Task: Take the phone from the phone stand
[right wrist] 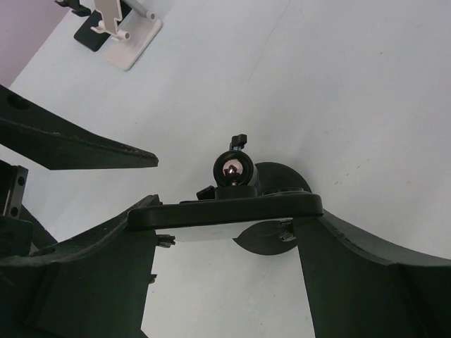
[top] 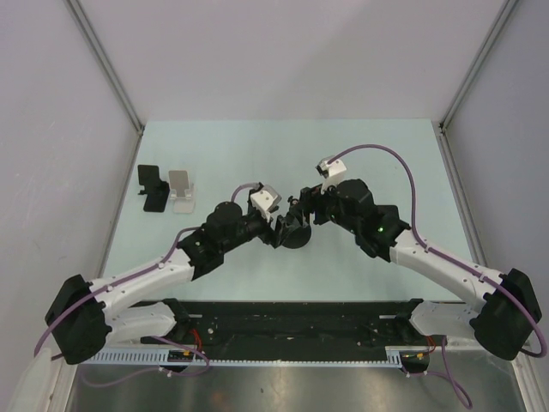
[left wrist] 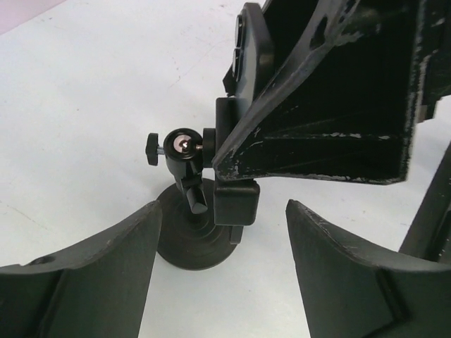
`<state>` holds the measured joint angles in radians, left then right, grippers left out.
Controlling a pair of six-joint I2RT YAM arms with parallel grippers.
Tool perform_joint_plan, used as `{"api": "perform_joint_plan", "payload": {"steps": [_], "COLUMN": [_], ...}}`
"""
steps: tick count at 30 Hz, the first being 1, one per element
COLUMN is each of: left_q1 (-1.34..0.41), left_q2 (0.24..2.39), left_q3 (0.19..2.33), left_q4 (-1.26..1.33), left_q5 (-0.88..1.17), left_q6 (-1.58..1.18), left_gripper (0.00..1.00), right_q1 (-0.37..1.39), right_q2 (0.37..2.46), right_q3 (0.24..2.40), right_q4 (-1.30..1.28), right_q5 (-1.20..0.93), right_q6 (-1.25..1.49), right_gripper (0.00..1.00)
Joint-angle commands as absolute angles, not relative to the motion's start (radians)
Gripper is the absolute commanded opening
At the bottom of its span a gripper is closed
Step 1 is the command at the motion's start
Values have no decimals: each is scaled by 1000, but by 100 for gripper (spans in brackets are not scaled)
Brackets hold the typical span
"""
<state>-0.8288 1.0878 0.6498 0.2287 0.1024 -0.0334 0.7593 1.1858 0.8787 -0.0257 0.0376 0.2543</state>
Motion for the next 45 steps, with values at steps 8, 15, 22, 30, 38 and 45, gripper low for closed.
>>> {"api": "perform_joint_plan", "payload": {"steps": [8,15,22,30,38,45], "left_q1": [-877,-893,-896,-871,-686,-555], "left_q2": [1181,1183,1174,1137,1092,1101], "left_q3": [698,701,700,673,649,655], "left_q4": [324,347,351,350,350,336], "left_q5": [-97,-107,-126,-71,191,391], "left_q6": [-9,-38,-54,-48,-147,-196], "left_gripper": [66,60,40,0,0,0], "right_q1": [795,813,819,792,720,680], "right_q2": [1155,1160,1166,1155,1150,1169], "right_q3": [911,911,911,911,910,911], "right_q4": [97,86,86,45,-35,-12], "right_q5": [163,186,192,164,23,-147], "right_q6": [273,276,273,216,144,118], "right_gripper": [0,0,0,0,0,0]}}
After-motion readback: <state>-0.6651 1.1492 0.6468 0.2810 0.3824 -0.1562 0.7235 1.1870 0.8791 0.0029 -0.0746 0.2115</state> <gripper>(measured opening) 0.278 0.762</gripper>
